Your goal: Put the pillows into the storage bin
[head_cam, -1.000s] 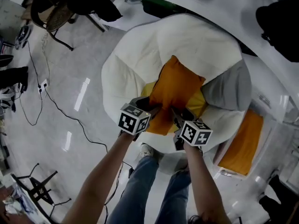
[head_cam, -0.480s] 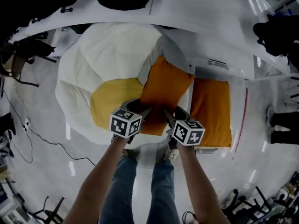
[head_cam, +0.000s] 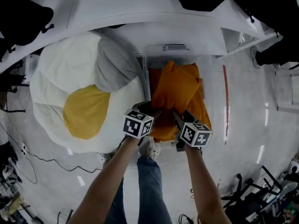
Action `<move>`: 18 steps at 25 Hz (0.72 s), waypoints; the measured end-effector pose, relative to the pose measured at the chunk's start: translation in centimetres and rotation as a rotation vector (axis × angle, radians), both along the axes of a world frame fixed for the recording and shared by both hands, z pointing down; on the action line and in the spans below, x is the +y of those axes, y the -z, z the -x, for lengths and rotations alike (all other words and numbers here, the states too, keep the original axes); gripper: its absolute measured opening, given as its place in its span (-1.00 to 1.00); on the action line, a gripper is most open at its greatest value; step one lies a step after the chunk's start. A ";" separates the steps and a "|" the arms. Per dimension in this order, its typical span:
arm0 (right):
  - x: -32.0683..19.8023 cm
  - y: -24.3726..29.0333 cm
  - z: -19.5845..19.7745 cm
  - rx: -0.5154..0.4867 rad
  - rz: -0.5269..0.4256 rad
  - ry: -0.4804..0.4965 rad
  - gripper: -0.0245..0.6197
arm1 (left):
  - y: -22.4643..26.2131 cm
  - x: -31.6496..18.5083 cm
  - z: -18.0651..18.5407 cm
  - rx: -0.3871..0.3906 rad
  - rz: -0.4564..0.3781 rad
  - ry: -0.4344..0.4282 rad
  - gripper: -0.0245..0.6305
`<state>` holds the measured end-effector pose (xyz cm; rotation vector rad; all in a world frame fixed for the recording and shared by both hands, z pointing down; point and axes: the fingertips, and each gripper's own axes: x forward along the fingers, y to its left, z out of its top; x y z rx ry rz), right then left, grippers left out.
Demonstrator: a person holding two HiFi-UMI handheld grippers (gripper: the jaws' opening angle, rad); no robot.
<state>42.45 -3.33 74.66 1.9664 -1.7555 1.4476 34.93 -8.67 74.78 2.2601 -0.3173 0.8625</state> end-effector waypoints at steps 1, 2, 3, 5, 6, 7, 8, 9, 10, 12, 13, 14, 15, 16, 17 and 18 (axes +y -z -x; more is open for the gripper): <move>1.1 -0.6 -1.6 0.004 0.014 -0.010 -0.22 | -0.7 1.0 -1.6 -0.005 0.011 -0.012 -0.20; 2.1 -1.3 -3.0 0.009 0.027 -0.018 -0.22 | -1.4 2.0 -3.0 -0.012 0.022 -0.023 -0.20; 3.0 -2.1 -4.4 0.014 0.041 -0.024 -0.22 | -2.2 2.9 -4.4 -0.021 0.031 -0.034 -0.20; 4.5 -3.7 -6.8 0.030 0.072 -0.032 -0.21 | -4.0 4.4 -6.9 -0.042 0.049 -0.059 -0.20; 5.2 -4.7 -7.8 0.038 0.089 -0.034 -0.21 | -5.1 5.1 -8.0 -0.056 0.055 -0.073 -0.19; 5.9 -5.6 -8.7 0.045 0.107 -0.036 -0.21 | -6.1 5.7 -8.9 -0.071 0.056 -0.089 -0.20; 6.6 -6.6 -9.4 0.049 0.122 -0.040 -0.20 | -7.0 6.2 -9.6 -0.085 0.050 -0.105 -0.19; 7.1 -7.5 -10.0 0.049 0.132 -0.050 -0.20 | -7.8 6.6 -10.3 -0.095 0.039 -0.116 -0.19; 7.5 -8.2 -10.6 0.048 0.135 -0.067 -0.20 | -8.5 6.8 -11.0 -0.100 0.027 -0.119 -0.19; 7.7 -9.4 -11.7 0.056 0.131 -0.105 -0.19 | -9.6 6.7 -12.0 -0.104 0.009 -0.103 -0.18; 7.6 -9.9 -12.1 0.066 0.129 -0.121 -0.19 | -10.1 6.4 -12.4 -0.111 -0.004 -0.090 -0.16; 7.4 -10.3 -12.4 0.074 0.127 -0.132 -0.19 | -10.7 6.0 -12.7 -0.127 -0.025 -0.080 -0.15; 7.1 -10.7 -12.6 0.076 0.126 -0.139 -0.19 | -11.2 5.6 -13.0 -0.150 -0.057 -0.079 -0.15; 6.9 -11.1 -12.6 0.073 0.126 -0.144 -0.19 | -11.7 5.2 -13.2 -0.178 -0.095 -0.086 -0.15; 6.6 -11.4 -12.5 0.067 0.127 -0.147 -0.19 | -12.1 4.8 -13.3 -0.209 -0.133 -0.099 -0.15; 6.4 -11.7 -12.4 0.059 0.127 -0.153 -0.17 | -12.3 4.5 -13.3 -0.242 -0.167 -0.114 -0.15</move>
